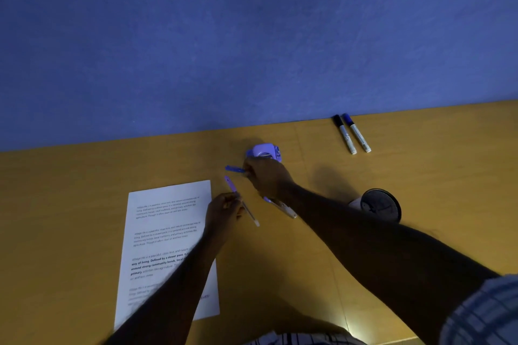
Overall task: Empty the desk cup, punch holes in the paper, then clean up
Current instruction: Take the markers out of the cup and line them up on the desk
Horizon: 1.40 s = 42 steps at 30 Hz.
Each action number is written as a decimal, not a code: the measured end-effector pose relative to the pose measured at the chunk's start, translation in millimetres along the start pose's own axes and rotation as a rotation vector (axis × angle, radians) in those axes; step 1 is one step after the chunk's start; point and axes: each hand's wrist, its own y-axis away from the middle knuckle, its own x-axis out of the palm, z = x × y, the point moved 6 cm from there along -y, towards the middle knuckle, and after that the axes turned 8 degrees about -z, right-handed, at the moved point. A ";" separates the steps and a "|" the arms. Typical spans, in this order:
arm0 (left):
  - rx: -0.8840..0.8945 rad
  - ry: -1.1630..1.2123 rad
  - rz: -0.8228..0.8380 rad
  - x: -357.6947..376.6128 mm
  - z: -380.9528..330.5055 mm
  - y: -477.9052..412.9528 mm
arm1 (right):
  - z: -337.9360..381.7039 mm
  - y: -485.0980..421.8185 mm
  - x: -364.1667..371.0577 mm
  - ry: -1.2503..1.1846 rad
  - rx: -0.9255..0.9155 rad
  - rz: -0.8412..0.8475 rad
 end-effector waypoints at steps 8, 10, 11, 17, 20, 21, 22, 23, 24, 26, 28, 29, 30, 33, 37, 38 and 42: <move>0.012 0.168 0.028 23.9 -42.1 1.3 | -20.5 27.8 -29.7 -0.427 0.401 -0.104; 0.034 0.184 0.062 34.7 -50.5 4.5 | -24.4 40.2 -34.4 -0.478 0.440 -0.136; 0.046 0.196 0.077 39.6 -53.4 6.4 | -26.1 45.6 -36.9 -0.500 0.462 -0.153; 0.138 0.144 0.120 58.2 -62.2 14.2 | -33.5 71.2 -59.8 -0.558 0.533 -0.157; 0.168 0.092 0.140 67.8 -66.8 17.9 | -37.1 80.3 -73.1 -0.553 0.523 -0.083; 0.177 0.078 0.144 71.2 -68.6 18.7 | -40.8 82.8 -77.0 -0.552 0.522 -0.065; 0.191 0.067 0.144 74.6 -70.5 18.9 | -45.6 85.2 -79.8 -0.536 0.521 -0.048; 0.205 0.060 0.142 77.5 -72.7 18.6 | -50.7 86.8 -81.8 -0.515 0.518 -0.036; 0.212 0.062 0.139 80.5 -75.0 17.5 | -56.0 87.7 -84.4 -0.509 0.520 -0.038; 0.218 0.066 0.139 87.6 -78.7 14.2 | -65.9 88.6 -88.6 -0.533 0.538 -0.040; 0.211 0.073 0.143 95.0 -81.4 9.6 | -71.5 86.0 -91.7 -0.553 0.545 -0.030; 0.201 0.089 0.145 98.9 -82.6 6.7 | -74.6 84.6 -93.1 -0.549 0.543 -0.034; 0.190 0.105 0.152 102.9 -83.3 3.4 | -77.7 82.5 -95.0 -0.530 0.535 -0.039; 0.158 0.130 0.190 116.0 -86.6 -6.0 | -88.2 74.6 -103.2 -0.451 0.453 -0.095; 0.100 0.151 0.230 133.7 -90.1 -21.9 | -104.4 65.1 -114.8 -0.411 0.406 -0.134; 0.087 0.158 0.242 139.0 -91.7 -25.7 | -108.8 62.2 -118.4 -0.402 0.393 -0.144; 0.089 0.147 0.261 161.2 -104.6 -37.4 | -129.0 50.9 -131.9 -0.339 0.380 -0.216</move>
